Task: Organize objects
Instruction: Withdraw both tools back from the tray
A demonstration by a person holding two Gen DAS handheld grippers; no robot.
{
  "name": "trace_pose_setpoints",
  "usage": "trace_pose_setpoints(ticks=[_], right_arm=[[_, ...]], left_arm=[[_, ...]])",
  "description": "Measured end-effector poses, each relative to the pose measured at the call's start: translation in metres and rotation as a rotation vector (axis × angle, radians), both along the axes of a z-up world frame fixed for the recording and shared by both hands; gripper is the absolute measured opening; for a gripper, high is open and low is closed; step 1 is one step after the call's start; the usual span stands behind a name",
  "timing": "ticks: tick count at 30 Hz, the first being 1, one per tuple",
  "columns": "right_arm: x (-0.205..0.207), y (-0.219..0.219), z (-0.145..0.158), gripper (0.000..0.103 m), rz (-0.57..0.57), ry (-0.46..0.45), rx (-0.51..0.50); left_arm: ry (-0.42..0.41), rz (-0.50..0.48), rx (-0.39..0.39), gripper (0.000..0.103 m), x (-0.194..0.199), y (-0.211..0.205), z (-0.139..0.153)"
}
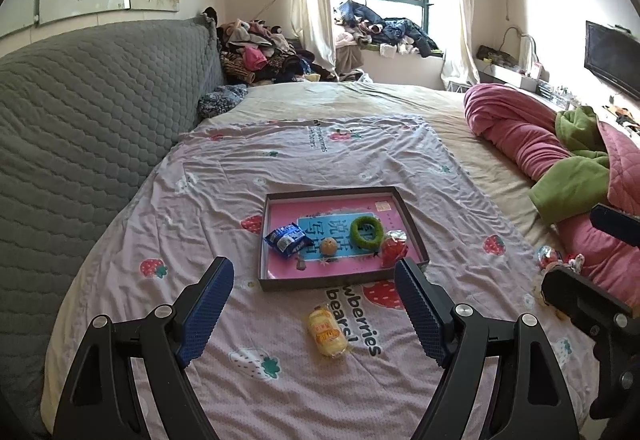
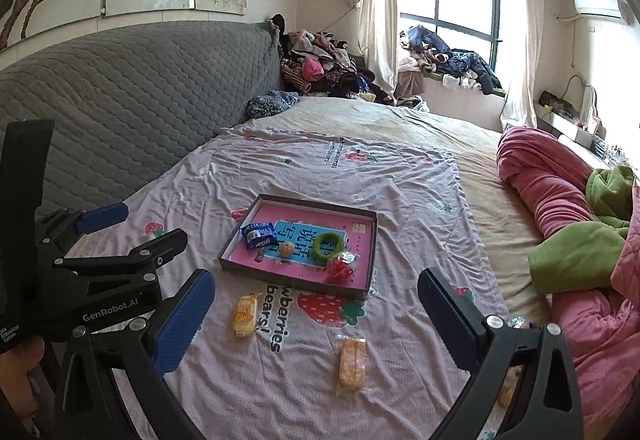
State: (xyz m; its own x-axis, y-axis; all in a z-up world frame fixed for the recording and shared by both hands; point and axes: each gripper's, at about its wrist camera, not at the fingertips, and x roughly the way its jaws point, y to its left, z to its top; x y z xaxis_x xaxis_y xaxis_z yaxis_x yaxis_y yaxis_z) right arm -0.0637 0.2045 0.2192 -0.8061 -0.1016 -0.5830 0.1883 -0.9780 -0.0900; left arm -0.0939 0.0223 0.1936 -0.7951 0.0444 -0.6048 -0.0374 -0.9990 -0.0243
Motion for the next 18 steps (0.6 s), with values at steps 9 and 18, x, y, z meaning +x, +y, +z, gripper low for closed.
trace_pose_setpoints(ticks=[9,18], right_arm=[[0.018,0.003,-0.013,0.102,0.001,-0.011,0.006],[0.032,0.006,-0.022,0.102,-0.004,-0.019,-0.004]], left_arm=[[0.002,-0.008,0.003,0.084,0.018,0.003,-0.005],[0.012,0.0,0.002,0.084,0.036,0.002,-0.008]])
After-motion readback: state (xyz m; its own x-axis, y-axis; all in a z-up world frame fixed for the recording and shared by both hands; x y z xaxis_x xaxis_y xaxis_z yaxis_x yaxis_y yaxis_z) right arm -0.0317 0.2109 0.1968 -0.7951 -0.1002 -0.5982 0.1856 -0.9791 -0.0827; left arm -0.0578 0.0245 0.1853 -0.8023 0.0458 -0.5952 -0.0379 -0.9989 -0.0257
